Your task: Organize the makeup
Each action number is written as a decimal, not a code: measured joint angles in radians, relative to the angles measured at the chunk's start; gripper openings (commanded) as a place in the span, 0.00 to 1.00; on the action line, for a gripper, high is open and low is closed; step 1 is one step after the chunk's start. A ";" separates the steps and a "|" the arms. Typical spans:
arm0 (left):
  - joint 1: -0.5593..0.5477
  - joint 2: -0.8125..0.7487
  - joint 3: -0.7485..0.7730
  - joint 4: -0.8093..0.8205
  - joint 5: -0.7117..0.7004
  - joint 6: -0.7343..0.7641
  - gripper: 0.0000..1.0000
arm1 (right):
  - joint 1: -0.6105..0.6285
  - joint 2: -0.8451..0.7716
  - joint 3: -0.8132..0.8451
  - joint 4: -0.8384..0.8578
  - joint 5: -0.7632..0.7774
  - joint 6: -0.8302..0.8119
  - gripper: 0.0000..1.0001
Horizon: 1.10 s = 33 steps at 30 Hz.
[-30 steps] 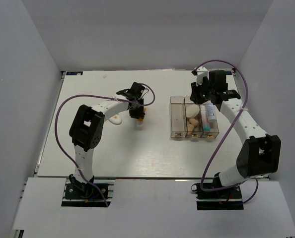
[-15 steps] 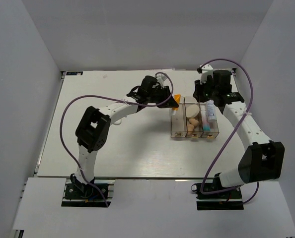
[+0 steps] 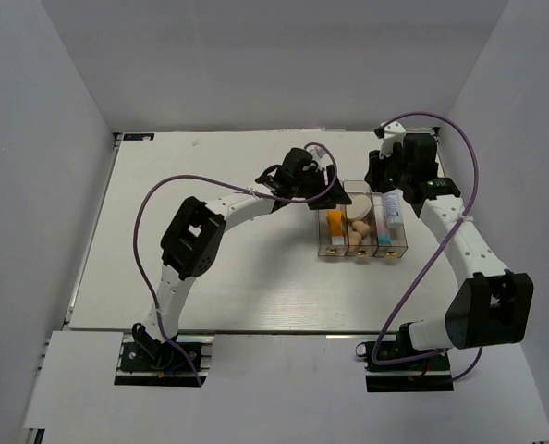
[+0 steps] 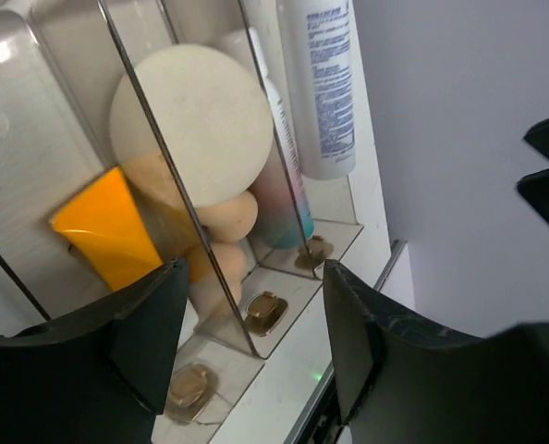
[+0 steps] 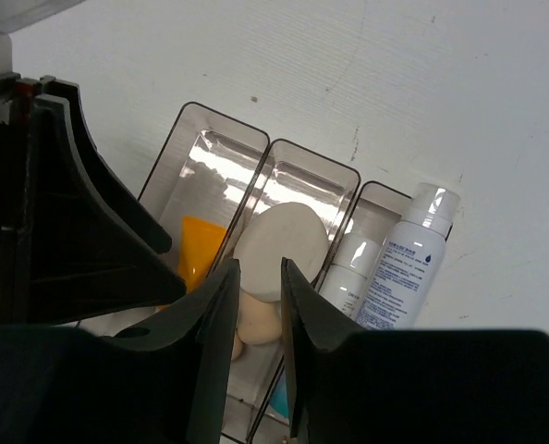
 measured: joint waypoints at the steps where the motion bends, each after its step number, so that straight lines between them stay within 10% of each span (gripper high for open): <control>1: 0.000 -0.001 0.009 0.000 -0.003 0.000 0.64 | 0.000 0.000 -0.001 -0.001 0.000 0.000 0.31; 7: 0.008 -0.063 -0.037 -0.007 -0.071 0.003 0.02 | 0.000 -0.001 -0.001 -0.001 -0.023 -0.003 0.04; 12: 0.049 -0.278 -0.235 -0.091 -0.204 0.027 0.00 | -0.005 -0.007 -0.022 -0.001 -0.087 -0.010 0.00; 16: 0.141 -0.475 -0.406 -0.190 -0.326 0.032 0.25 | -0.005 -0.006 -0.043 -0.006 -0.154 -0.015 0.35; 20: 0.252 -0.598 -0.512 -0.331 -0.468 0.031 0.80 | -0.003 -0.004 -0.051 -0.009 -0.200 -0.032 0.49; 33: 0.372 -0.471 -0.494 -0.678 -0.742 0.004 0.98 | -0.004 0.017 -0.051 -0.010 -0.236 -0.036 0.53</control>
